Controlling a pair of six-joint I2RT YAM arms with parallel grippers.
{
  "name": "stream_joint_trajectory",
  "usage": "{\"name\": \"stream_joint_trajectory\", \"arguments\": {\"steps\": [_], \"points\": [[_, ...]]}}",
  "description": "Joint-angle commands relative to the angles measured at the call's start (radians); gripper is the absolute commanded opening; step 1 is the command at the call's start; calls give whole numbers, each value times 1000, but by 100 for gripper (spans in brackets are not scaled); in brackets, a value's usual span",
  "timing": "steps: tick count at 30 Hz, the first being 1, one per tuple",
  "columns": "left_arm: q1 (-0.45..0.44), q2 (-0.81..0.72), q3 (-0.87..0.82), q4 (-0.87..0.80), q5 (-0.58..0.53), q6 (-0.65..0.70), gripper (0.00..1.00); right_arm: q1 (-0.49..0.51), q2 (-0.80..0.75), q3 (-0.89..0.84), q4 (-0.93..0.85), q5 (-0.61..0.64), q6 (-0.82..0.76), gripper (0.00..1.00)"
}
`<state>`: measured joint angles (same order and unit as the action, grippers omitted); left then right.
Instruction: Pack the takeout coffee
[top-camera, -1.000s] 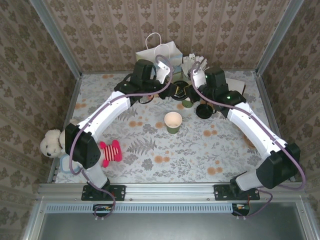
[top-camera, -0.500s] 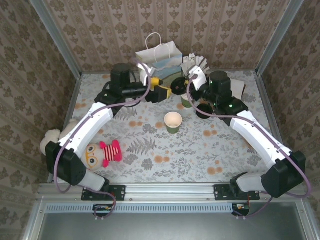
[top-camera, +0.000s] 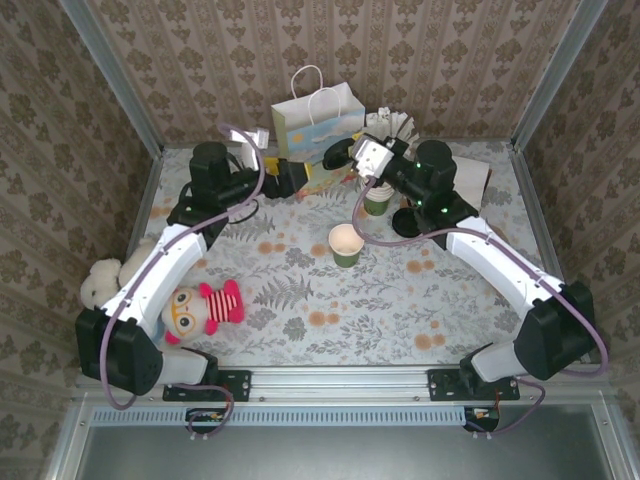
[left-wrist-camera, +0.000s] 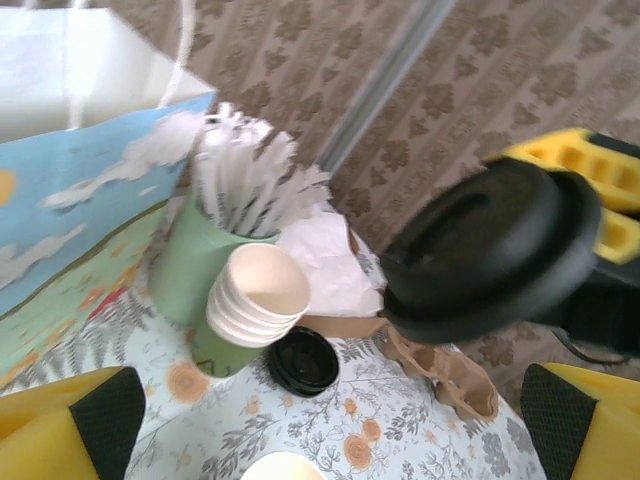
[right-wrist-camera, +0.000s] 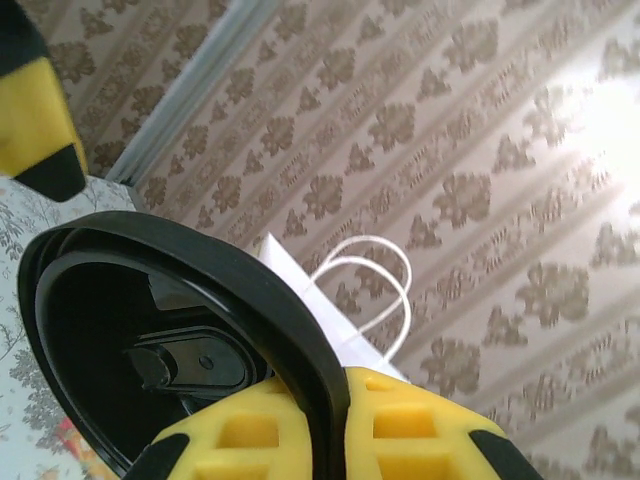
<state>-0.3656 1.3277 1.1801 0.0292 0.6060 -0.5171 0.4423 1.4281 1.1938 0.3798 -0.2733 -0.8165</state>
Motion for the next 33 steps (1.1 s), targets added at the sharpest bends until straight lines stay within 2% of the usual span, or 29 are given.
{"name": "stream_joint_trajectory", "arguments": {"steps": [1, 3, 5, 7, 10, 13, 15, 20, 24, 27, 30, 33], "points": [[93, 1, 45, -7, 23, -212, 100, 31, 5, -17, 167, -93, -232, 0], [136, -3, 11, 104, 172, -341, 100, 46, 1, -35, 232, -125, -302, 0], [155, 2, 32, 45, 253, -362, 100, 60, -4, -57, 303, -164, -383, 0], [159, 5, 78, -89, 316, -269, 99, 74, -6, -67, 358, -195, -468, 0], [157, 6, 164, -292, 369, -138, 97, 95, -9, -58, 346, -212, -577, 0], [150, 11, 211, -314, 434, -133, 88, 120, -30, -41, 306, -242, -566, 0], [143, 17, 250, -358, 476, -86, 85, 132, -31, -46, 304, -280, -622, 0], [139, 51, 346, -552, 501, 97, 71, 147, -62, -44, 251, -417, -900, 0], [140, 27, 314, -511, 496, 118, 68, 150, -46, -56, 280, -456, -1063, 0], [140, 25, 317, -545, 549, 171, 66, 150, -54, -66, 298, -460, -1067, 0], [132, 17, 324, -567, 587, 215, 54, 162, -69, -66, 252, -481, -1071, 0], [107, 3, 351, -673, 585, 320, 51, 173, -71, -61, 264, -485, -1065, 0]]}}
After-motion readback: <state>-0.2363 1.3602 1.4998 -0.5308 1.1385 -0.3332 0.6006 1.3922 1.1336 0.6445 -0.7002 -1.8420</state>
